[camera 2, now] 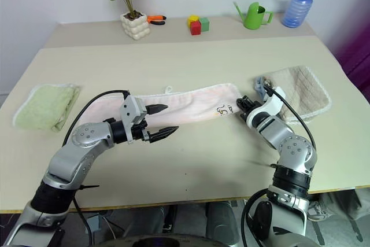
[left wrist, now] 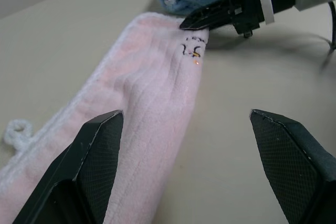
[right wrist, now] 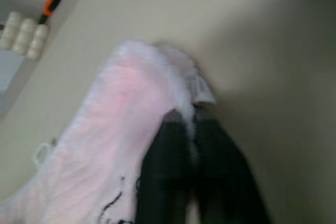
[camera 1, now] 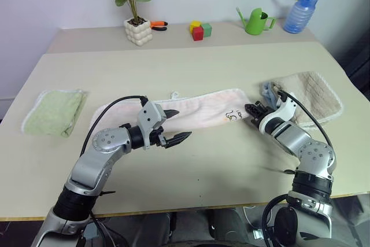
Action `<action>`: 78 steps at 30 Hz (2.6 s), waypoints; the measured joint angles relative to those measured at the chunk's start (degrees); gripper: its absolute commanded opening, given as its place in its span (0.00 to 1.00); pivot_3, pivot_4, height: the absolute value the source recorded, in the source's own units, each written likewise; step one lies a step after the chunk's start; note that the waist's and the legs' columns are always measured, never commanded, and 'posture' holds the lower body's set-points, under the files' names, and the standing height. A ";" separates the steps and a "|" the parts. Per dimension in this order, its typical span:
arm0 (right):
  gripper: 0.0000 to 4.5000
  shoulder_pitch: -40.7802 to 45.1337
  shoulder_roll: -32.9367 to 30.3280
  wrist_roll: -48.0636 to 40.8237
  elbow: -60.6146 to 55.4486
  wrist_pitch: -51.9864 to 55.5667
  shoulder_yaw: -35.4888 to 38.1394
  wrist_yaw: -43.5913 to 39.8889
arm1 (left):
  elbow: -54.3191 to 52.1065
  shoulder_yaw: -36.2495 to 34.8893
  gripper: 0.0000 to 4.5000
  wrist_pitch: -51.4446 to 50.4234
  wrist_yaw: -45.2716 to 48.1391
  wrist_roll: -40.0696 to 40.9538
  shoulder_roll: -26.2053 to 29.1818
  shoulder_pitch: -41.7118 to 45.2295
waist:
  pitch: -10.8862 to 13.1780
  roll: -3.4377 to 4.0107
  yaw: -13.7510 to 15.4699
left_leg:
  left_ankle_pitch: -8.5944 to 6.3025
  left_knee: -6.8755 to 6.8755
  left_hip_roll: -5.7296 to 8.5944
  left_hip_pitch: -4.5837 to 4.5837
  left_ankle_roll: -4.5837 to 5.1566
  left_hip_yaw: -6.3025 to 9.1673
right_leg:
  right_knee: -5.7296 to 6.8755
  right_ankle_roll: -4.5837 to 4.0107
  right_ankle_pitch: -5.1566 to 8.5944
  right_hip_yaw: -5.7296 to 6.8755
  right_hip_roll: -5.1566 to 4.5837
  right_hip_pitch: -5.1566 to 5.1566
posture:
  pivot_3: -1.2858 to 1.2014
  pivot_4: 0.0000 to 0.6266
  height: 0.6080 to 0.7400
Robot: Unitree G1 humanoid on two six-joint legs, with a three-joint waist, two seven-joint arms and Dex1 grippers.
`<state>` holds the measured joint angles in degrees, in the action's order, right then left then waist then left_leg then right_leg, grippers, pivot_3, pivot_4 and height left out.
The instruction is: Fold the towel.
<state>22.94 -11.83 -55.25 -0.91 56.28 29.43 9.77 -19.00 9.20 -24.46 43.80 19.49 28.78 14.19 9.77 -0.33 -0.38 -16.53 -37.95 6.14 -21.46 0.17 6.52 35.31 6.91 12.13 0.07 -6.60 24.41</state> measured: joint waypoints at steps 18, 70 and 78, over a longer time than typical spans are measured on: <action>0.01 1.74 -22.83 6.57 -20.89 0.01 -17.25 -18.07 | 0.63 0.08 0.88 0.10 0.91 -0.17 0.33 1.45 | 0.20 0.31 -0.40 | -0.03 0.10 -0.02 -0.09 0.06 -0.07 | -0.07 0.09 0.06 0.01 -0.04 0.13 | 0.52 0.24 0.94; 0.12 5.15 -8.16 42.52 0.47 -27.80 -42.09 -43.00 | -6.39 -24.74 0.93 -4.45 -11.46 8.95 -0.94 -21.03 | 0.29 0.14 -0.27 | -0.03 0.11 0.04 -0.36 -0.03 0.02 | -0.10 0.09 0.05 0.02 -0.11 0.41 | 0.52 0.24 0.94; 0.94 5.89 -15.99 44.38 -7.66 -33.67 -42.56 -52.44 | -13.30 -32.39 1.00 -21.63 -23.16 28.19 -6.83 -29.60 | 0.32 0.11 -0.15 | -0.04 0.10 0.02 -0.33 -0.01 0.07 | -0.11 0.10 0.07 0.07 -0.09 0.34 | 0.52 0.24 0.94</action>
<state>28.83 -27.83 -10.87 -8.58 22.60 -13.14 -42.67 -32.30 -23.19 -46.10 20.64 47.68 21.95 -15.42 10.09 -0.22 -0.53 -16.57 -37.85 6.15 -21.79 0.16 6.59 35.20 7.01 12.19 0.14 -6.69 24.75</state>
